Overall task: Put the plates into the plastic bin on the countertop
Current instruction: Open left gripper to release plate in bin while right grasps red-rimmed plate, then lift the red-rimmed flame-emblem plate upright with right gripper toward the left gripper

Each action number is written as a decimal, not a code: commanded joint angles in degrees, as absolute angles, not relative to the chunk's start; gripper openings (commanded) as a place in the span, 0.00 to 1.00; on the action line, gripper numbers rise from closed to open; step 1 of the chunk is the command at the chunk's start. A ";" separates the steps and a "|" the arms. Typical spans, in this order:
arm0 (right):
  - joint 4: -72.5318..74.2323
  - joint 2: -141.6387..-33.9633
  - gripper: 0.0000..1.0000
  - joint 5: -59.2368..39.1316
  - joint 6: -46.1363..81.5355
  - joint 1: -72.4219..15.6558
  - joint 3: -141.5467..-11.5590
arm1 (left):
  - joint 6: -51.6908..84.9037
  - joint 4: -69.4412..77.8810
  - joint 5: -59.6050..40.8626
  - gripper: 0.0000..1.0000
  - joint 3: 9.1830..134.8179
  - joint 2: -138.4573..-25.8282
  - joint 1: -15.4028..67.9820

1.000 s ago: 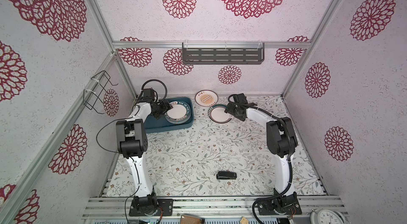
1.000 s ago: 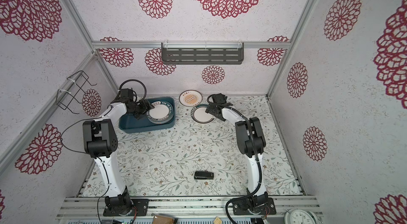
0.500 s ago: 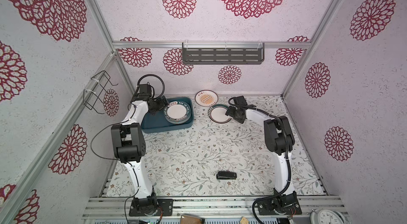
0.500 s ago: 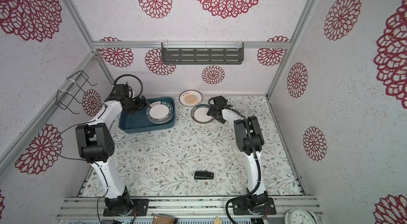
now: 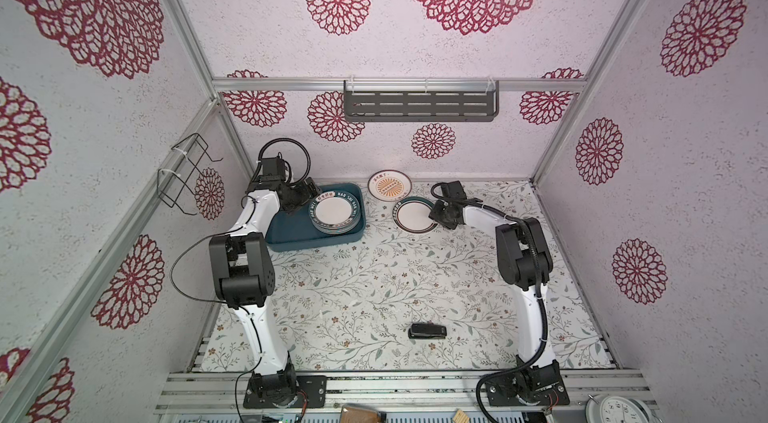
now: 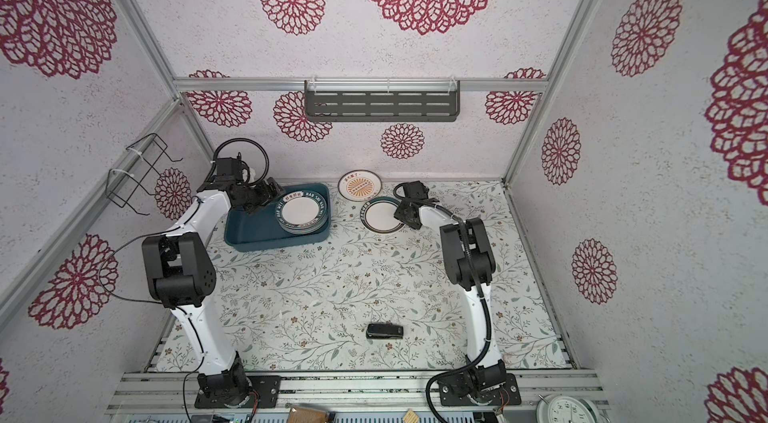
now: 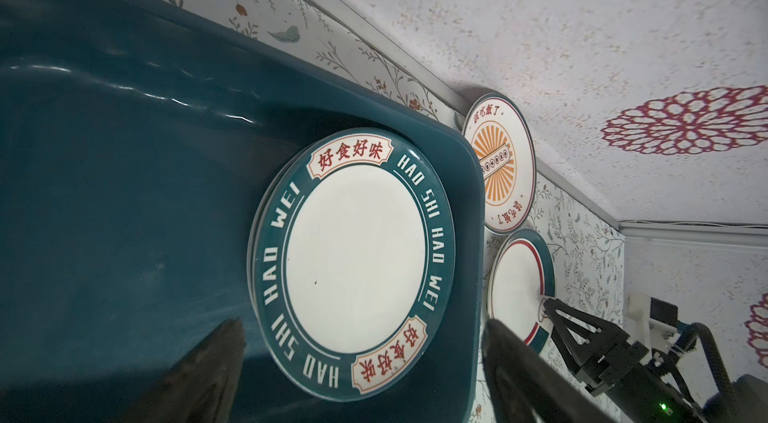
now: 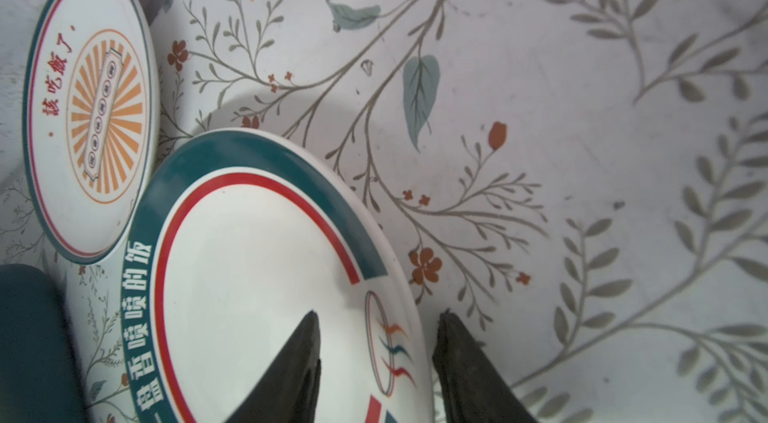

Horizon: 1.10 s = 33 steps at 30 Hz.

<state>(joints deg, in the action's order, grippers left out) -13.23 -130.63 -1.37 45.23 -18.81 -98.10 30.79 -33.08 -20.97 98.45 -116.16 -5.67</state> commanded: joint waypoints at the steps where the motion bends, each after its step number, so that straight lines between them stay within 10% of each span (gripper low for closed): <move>1: -11.52 -131.68 0.35 -4.02 47.57 -18.87 -95.60 | 30.75 -31.29 -22.81 0.92 98.56 -113.75 -5.62; 11: -6.82 -128.39 0.00 -5.47 49.19 -18.90 -90.62 | 31.98 -29.36 -25.71 0.93 94.19 -108.92 -5.67; 33: -1.97 -98.04 0.00 -3.55 49.17 -21.83 -64.23 | 33.59 -27.51 -35.90 0.92 77.74 -93.43 3.43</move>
